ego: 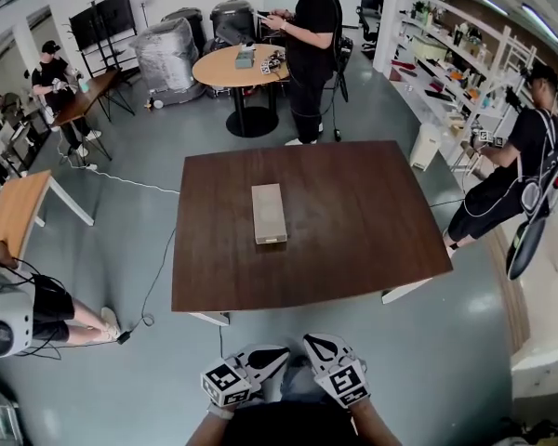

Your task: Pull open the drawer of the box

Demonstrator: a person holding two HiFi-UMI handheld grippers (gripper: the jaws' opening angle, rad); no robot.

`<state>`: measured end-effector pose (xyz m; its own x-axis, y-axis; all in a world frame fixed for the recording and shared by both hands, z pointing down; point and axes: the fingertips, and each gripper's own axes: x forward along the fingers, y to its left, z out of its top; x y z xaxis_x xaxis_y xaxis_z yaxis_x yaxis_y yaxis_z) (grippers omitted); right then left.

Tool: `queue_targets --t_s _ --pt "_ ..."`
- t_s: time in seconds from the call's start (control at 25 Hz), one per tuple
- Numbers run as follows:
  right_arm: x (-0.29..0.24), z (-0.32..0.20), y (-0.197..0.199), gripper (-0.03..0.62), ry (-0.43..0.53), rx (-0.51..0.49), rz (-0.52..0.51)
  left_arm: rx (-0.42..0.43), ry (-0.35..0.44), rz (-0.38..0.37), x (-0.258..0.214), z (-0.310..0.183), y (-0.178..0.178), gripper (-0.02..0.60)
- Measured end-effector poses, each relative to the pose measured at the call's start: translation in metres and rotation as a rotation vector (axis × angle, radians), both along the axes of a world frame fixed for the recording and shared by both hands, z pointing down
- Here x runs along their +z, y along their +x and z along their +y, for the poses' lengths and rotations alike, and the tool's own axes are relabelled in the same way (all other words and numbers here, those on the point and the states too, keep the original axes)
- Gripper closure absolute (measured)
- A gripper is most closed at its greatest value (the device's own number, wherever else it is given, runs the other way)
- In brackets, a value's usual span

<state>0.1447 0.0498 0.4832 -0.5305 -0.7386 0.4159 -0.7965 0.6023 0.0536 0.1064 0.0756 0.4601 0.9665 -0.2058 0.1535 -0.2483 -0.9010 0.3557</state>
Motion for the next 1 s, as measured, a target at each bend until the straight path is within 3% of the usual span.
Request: queue_targets --t_s 0.28,0.6,1.0 --pt "-0.003 -0.021 0.032 0.606 -0.008 -0.033 0.009 -0.006 -0.003 -0.010 -0.010 -0.011 0.033 0.577" --pt "-0.012 -0.041 0.041 0.606 0.033 -0.094 0.039 -0.078 0.002 -0.002 -0.015 -0.023 0.038 0.577" --pt "0.007 -0.028 0.062 0.606 -0.005 -0.084 0.027 -0.082 -0.006 -0.017 -0.007 -0.020 0.058 0.577"
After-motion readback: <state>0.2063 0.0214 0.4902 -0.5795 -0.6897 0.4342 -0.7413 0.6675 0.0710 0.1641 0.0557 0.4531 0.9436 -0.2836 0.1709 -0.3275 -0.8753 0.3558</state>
